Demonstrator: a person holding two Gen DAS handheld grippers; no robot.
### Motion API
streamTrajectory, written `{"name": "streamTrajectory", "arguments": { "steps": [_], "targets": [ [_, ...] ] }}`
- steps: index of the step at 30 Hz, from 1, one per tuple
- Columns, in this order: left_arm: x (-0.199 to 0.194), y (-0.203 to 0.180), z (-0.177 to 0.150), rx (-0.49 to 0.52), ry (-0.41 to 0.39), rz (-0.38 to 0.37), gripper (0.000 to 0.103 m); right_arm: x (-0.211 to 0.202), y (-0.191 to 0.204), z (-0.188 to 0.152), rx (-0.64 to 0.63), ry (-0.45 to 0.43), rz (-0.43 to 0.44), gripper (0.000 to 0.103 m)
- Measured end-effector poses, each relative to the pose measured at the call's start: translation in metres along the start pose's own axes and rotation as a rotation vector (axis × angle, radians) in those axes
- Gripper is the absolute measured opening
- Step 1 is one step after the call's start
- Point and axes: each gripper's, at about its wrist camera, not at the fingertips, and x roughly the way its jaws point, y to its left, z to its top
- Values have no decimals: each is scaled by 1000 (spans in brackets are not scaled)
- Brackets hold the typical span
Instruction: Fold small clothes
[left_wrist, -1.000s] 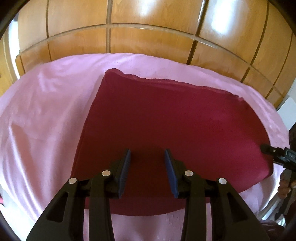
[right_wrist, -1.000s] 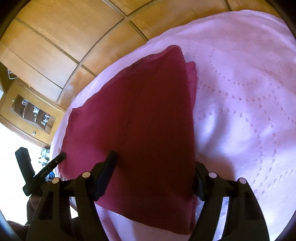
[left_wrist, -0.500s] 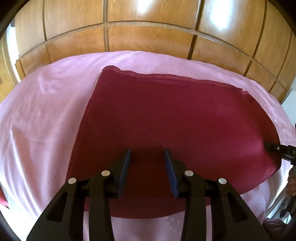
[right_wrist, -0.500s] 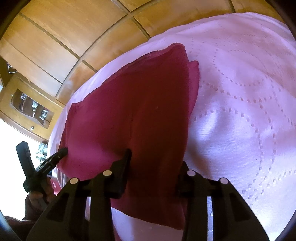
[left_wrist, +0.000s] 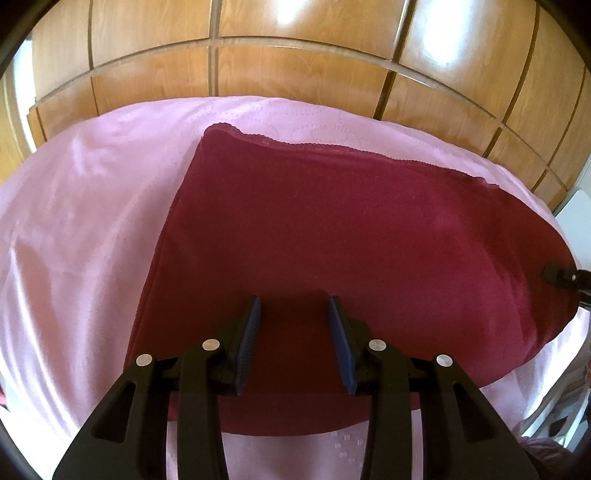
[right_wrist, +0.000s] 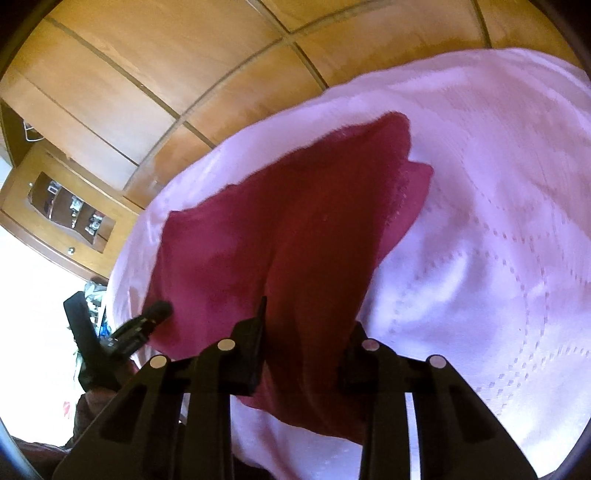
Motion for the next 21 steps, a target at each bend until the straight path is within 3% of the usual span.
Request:
{"name": "streamTrajectory", "arguments": {
  "steps": [11,16,21],
  "targets": [
    [-29,68,12,-255,-39,-244,36,4,100,35,-135,-25,72,25],
    [-40,99,10,-342,-66,-274,36,46,162,41,-236,23,92,24],
    [-51,119,8,-417,-106,-305,37,109,224,23,-379,129,105,24]
  ]
}}
